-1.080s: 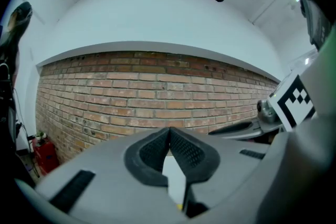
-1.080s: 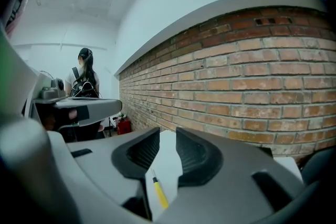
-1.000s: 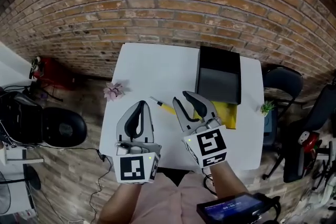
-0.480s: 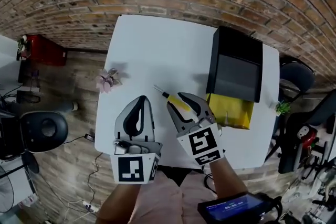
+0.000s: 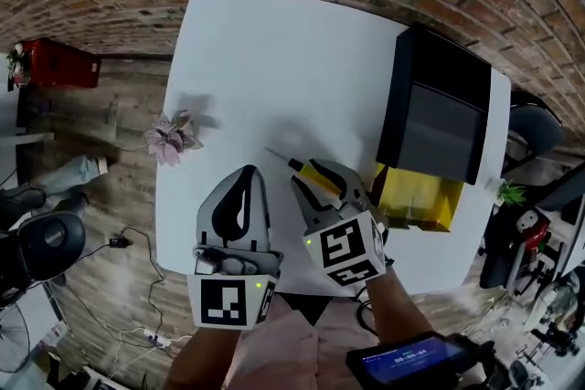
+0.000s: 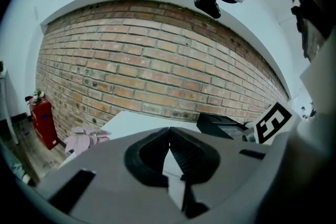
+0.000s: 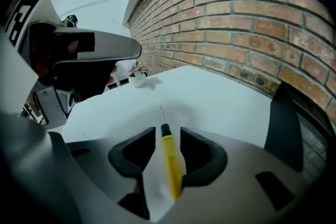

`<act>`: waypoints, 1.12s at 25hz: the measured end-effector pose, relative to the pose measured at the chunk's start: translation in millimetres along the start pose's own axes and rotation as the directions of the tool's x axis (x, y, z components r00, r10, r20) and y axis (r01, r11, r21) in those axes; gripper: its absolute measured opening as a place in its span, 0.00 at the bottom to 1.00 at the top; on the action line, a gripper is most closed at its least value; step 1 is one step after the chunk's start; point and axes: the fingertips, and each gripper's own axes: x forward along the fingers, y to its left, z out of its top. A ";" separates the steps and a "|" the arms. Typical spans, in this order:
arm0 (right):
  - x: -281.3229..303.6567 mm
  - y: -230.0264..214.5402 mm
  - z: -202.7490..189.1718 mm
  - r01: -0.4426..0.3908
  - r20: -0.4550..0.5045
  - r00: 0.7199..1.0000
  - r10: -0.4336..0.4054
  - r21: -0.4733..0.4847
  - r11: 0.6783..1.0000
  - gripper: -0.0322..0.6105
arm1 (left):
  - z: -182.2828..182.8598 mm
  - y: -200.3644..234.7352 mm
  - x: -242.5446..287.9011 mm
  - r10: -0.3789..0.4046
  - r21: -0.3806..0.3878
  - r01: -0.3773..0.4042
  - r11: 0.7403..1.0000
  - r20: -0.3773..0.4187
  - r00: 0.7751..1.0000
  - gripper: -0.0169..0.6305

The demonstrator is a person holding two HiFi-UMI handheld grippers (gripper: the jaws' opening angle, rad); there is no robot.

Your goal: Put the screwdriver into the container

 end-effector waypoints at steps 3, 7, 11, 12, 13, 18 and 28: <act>8.2 0.2 -10.3 -0.003 -0.055 0.998 0.003 -0.004 1.000 0.29 | -3.8 3.0 2.7 -0.005 -0.011 0.005 1.000 -0.013 1.000 0.05; 13.5 -4.0 -15.2 0.022 -0.099 0.995 -0.025 -0.027 0.999 0.24 | -4.3 7.5 5.1 -0.011 -0.016 0.011 1.000 -0.013 1.000 0.05; 18.0 -2.1 -16.8 0.012 -0.111 0.994 -0.015 -0.030 0.999 0.22 | -3.3 7.1 6.7 -0.020 -0.032 0.020 0.999 -0.008 1.000 0.05; 18.7 -1.0 -17.2 0.007 -0.109 0.994 -0.010 -0.028 1.000 0.21 | -2.3 6.0 6.9 -0.021 -0.041 0.021 0.999 -0.008 1.000 0.05; 19.1 -0.2 -17.6 0.003 -0.107 0.994 -0.006 -0.029 1.000 0.20 | -1.1 5.2 6.8 -0.025 -0.039 0.025 0.999 -0.007 1.000 0.05; 11.0 -0.9 -4.2 0.009 -0.072 0.997 -0.010 -0.015 1.000 0.18 | 14.4 1.0 3.3 -0.053 0.013 0.052 0.999 0.025 0.998 0.05; -72.4 -18.7 84.3 0.122 0.143 0.983 -0.118 -0.025 0.992 0.18 | 84.1 -25.8 -17.9 -0.107 0.077 0.095 0.992 0.168 0.980 0.05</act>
